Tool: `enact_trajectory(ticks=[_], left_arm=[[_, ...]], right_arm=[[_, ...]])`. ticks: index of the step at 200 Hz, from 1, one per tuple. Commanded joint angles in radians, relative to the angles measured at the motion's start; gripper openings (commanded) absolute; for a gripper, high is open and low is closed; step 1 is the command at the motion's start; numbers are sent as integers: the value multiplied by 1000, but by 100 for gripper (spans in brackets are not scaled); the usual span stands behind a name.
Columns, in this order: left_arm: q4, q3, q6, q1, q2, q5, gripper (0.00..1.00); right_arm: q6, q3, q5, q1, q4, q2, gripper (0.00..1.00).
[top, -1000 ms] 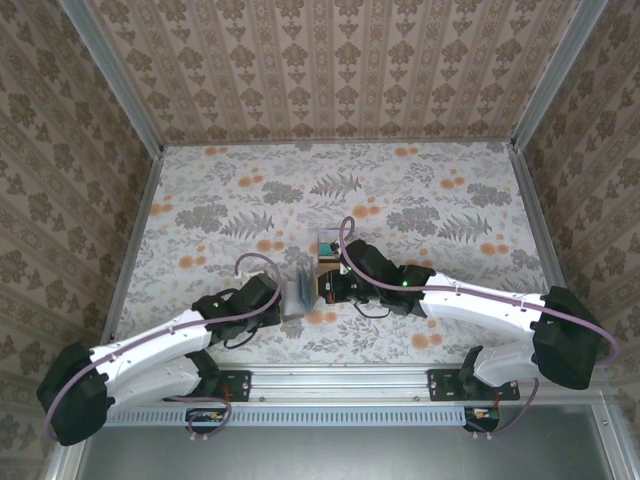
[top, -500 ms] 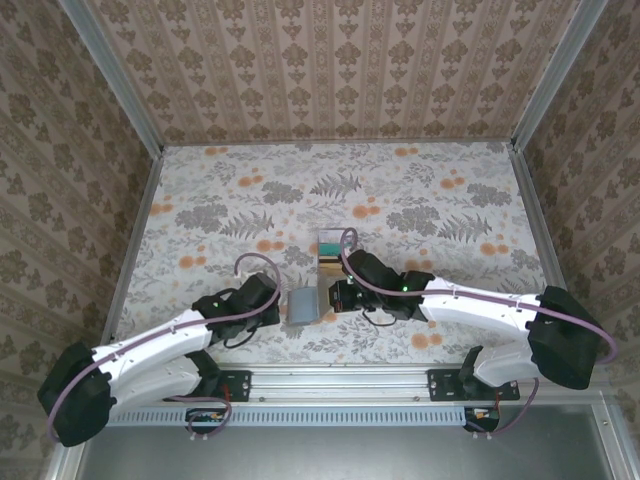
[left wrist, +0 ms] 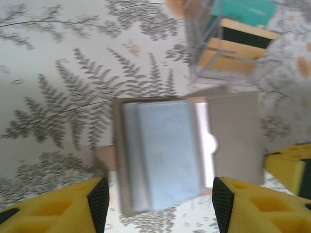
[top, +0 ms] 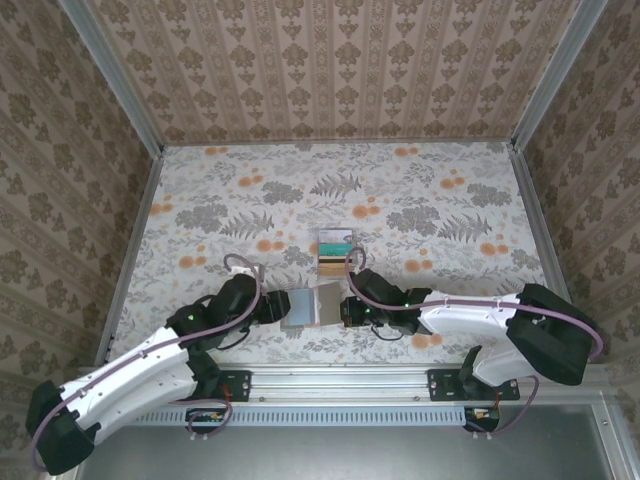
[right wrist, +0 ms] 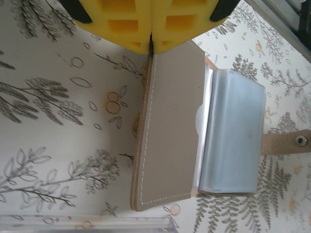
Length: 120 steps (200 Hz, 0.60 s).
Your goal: Take the credit cards out of the card holder
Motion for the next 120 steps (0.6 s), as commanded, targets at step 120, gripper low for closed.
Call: enact_trajectory(ticks=[120], left_arm=[[152, 16, -33, -45, 343, 30, 46]], right_arm=[[26, -5, 22, 21, 43, 10, 0]])
